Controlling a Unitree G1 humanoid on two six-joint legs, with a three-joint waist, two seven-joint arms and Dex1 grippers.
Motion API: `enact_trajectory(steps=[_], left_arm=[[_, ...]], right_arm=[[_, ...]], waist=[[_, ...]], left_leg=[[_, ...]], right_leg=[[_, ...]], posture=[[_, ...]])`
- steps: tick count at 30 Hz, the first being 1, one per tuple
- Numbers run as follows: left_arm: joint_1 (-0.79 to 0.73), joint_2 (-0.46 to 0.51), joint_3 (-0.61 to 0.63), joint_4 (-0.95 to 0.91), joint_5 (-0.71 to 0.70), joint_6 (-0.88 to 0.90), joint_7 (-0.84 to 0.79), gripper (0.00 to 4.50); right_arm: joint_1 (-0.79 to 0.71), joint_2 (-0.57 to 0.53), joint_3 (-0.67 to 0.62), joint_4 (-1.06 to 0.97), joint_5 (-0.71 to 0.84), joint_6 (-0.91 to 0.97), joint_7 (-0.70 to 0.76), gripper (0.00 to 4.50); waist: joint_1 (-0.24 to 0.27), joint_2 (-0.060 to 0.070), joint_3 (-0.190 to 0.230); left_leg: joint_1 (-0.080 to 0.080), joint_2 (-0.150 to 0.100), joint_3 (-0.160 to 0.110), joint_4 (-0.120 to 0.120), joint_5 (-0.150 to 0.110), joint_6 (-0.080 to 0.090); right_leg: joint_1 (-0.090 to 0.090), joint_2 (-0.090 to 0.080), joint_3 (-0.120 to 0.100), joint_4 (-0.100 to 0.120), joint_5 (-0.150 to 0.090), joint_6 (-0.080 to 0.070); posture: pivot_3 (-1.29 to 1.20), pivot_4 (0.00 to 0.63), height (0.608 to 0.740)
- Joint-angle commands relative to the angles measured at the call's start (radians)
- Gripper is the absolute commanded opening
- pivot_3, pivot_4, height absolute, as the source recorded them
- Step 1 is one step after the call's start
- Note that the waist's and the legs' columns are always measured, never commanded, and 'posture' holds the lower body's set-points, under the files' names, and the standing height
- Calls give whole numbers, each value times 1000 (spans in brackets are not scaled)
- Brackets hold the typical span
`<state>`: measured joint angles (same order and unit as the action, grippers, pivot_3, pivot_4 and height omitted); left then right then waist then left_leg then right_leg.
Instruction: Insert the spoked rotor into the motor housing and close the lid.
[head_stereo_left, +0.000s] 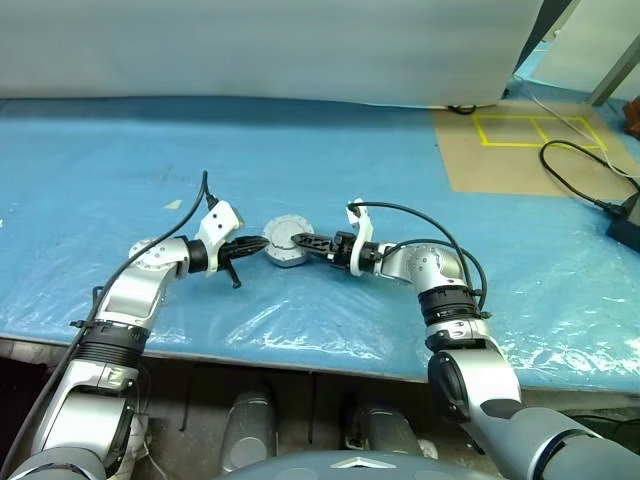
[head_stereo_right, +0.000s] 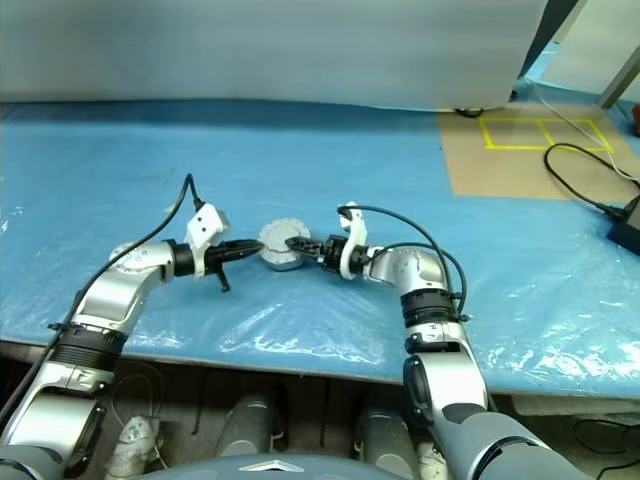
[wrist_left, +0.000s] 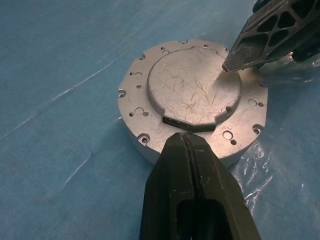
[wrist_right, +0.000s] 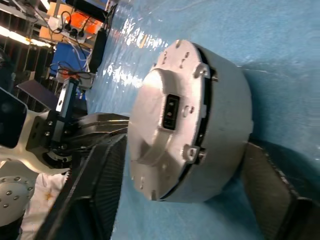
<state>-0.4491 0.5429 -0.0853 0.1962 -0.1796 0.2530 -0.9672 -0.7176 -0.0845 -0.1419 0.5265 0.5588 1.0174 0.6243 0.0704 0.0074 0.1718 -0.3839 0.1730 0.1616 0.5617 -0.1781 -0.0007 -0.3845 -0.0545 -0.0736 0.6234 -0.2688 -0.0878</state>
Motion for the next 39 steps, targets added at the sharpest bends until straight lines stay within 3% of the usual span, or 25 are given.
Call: enact_trajectory(steps=[1,7,19,26,29,35,39], left_arm=[[-10,-1,3,2,1,-10,5,0],[-15,-4,2,9,1,-14,3,0],[-31,-6,8,19,-9,-8,-3,0],[-45,-15,129,-89,-168,116,-4,0],[-38,-4,194,-155,-246,189,12,0],[23,7,324,-247,-406,330,59,0],[67,-36,418,-240,-510,401,141,0]], right_arm=[[6,-20,-11,15,2,-1,8,2307],[24,-18,-29,-67,90,76,64,1144],[49,-14,-23,-87,74,71,44,1079],[41,-3,-55,-46,80,79,18,1079],[34,9,-77,-26,90,78,3,1079],[10,42,-183,11,178,137,-33,1079],[-4,58,-235,-4,227,174,-54,1079]], waist=[[0,0,0],[6,0,0],[7,0,0],[4,0,0],[4,0,0],[0,0,0],[1,0,0]], left_leg=[[0,0,0,0,0,0],[-2,0,0,0,2,3],[-3,0,0,-1,2,3],[-5,0,0,-1,2,3],[-13,0,-1,1,2,3],[-16,0,-3,2,2,3],[-19,0,-3,3,2,4]], right_leg=[[0,0,0,0,0,0],[-1,0,-1,0,0,1],[-3,0,-1,0,1,1],[-4,0,-1,0,0,1],[-11,0,-2,2,2,3],[-14,0,-4,4,2,2],[-15,0,-4,3,2,3]], posture=[[0,150,740],[0,150,740],[0,150,740],[0,150,740],[0,150,740],[0,150,740],[0,150,740]])
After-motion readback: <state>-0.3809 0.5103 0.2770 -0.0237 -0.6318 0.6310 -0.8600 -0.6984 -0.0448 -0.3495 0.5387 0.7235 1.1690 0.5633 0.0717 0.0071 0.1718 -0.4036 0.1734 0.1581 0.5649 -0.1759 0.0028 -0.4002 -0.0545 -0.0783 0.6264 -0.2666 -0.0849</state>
